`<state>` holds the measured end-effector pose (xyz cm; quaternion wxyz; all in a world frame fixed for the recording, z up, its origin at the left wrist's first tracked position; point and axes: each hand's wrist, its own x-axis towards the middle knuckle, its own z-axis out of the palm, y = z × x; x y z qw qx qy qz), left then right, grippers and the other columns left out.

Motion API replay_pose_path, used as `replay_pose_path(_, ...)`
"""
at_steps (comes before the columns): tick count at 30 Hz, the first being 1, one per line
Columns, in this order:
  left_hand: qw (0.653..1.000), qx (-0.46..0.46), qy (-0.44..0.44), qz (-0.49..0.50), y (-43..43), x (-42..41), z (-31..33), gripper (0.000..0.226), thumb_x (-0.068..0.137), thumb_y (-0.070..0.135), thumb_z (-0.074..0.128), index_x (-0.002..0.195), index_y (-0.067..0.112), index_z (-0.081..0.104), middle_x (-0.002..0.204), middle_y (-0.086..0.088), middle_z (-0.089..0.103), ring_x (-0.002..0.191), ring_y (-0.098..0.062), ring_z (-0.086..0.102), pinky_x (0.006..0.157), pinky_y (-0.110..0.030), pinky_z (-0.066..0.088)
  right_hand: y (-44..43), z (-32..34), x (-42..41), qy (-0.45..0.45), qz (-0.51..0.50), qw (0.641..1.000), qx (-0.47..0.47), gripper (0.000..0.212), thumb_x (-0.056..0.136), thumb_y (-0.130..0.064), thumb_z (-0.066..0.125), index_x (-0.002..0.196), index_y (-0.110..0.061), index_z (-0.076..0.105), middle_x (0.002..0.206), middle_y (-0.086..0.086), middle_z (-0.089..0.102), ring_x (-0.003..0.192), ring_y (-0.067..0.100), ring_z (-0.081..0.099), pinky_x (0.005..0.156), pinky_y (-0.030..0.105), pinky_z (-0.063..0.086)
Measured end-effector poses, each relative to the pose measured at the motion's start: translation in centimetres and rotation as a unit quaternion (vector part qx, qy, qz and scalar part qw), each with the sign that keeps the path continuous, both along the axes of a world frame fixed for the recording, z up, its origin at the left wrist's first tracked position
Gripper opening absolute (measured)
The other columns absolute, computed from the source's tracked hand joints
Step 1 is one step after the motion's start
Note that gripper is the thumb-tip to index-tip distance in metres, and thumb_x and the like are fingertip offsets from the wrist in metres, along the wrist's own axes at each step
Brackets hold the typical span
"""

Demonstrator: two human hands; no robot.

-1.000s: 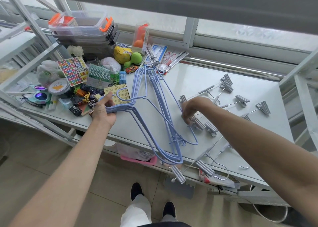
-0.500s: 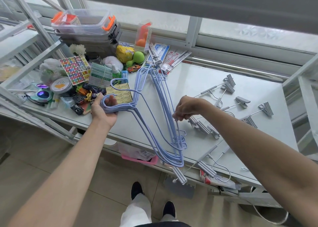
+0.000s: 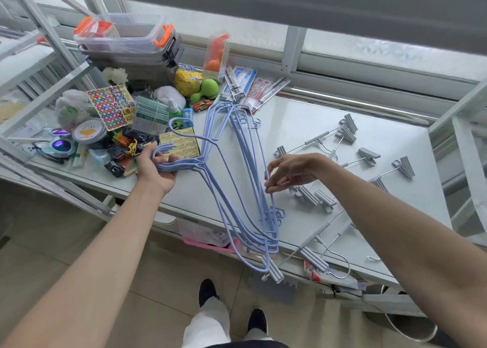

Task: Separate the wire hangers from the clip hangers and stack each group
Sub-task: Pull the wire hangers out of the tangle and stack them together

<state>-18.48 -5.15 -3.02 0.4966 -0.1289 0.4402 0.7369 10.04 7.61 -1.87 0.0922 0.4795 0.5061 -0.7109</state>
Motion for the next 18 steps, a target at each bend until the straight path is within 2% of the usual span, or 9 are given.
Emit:
replay_pose_path(2,1.0,-0.007,-0.003,-0.003,0.0,0.0,0.1,0.036,0.092,0.028,0.055,0.062,0.018,0.037,0.029,0.007,0.035,0.031,-0.011,0.045,0.06,-0.023,0.05,-0.2,0.1,-0.1,-0.012,0.019,1.0,0.012,0.016,0.084,0.012,0.062,0.08,-0.001,0.054,0.081,0.022,0.072,0.071,0.026,0.074,0.056,0.024,0.059)
replay_pose_path(4,1.0,-0.01,-0.001,-0.001,-0.1,0.2,0.2,0.036,0.092,0.026,0.055,0.063,0.018,0.037,0.028,0.008,0.032,0.027,-0.01,0.038,0.062,-0.023,0.048,-0.3,-0.2,-0.5,-0.029,0.045,0.998,0.026,0.009,0.088,0.0,0.064,0.084,0.0,0.055,0.086,0.025,0.072,0.07,0.026,0.074,0.053,0.024,0.058)
replay_pose_path(7,1.0,-0.017,0.01,-0.002,-0.2,0.6,0.3,0.035,0.093,0.023,0.057,0.064,0.017,0.039,0.028,0.009,0.028,0.025,-0.009,0.032,0.063,-0.024,0.048,-0.5,-1.2,-1.1,-0.049,0.046,0.995,0.074,0.028,0.096,-0.026,0.058,0.094,0.001,0.057,0.087,0.024,0.071,0.06,0.022,0.071,0.047,0.022,0.054)
replay_pose_path(9,1.0,-0.013,0.011,-0.001,-0.3,0.6,0.3,0.037,0.093,0.024,0.058,0.064,0.018,0.037,0.029,0.008,0.027,0.025,-0.009,0.031,0.064,-0.023,0.047,-0.6,-1.6,-1.3,-0.044,0.036,0.99,0.129,0.028,0.096,-0.026,0.058,0.097,0.002,0.058,0.085,0.021,0.071,0.052,0.017,0.067,0.044,0.021,0.05)
replay_pose_path(11,1.0,-0.015,0.016,-0.005,-0.3,0.4,0.1,0.035,0.093,0.029,0.06,0.065,0.018,0.04,0.031,0.009,0.031,0.026,-0.008,0.033,0.066,-0.023,0.047,-0.6,-1.8,-1.3,-0.022,0.008,0.988,0.155,0.021,0.092,-0.018,0.064,0.099,-0.001,0.055,0.083,0.018,0.071,0.051,0.016,0.063,0.043,0.022,0.046)
replay_pose_path(14,1.0,-0.009,0.026,-0.009,-0.4,0.2,-0.3,0.033,0.089,0.038,0.064,0.069,0.019,0.048,0.038,0.009,0.04,0.031,-0.006,0.04,0.067,-0.023,0.047,-0.4,-1.9,-1.3,-0.007,-0.001,0.985,0.171,0.02,0.083,-0.009,0.073,0.091,-0.004,0.055,0.083,0.017,0.069,0.051,0.017,0.06,0.044,0.022,0.043)
replay_pose_path(16,0.999,-0.006,0.033,-0.015,-0.3,0.2,-0.5,0.034,0.088,0.039,0.066,0.069,0.019,0.048,0.041,0.01,0.043,0.033,-0.005,0.044,0.064,-0.023,0.048,-0.5,-2.0,-1.6,-0.002,-0.016,0.988,0.153,0.016,0.082,-0.013,0.073,0.086,-0.002,0.061,0.082,0.016,0.064,0.051,0.017,0.056,0.044,0.022,0.042)
replay_pose_path(18,0.999,-0.006,0.036,-0.016,-0.3,0.1,-0.6,0.034,0.087,0.037,0.068,0.07,0.018,0.046,0.041,0.011,0.044,0.033,-0.004,0.044,0.066,-0.023,0.05,-0.6,-2.4,-1.9,-0.001,-0.039,0.988,0.151,0.022,0.083,-0.022,0.072,0.083,-0.001,0.065,0.075,0.011,0.065,0.048,0.015,0.051,0.042,0.021,0.041)
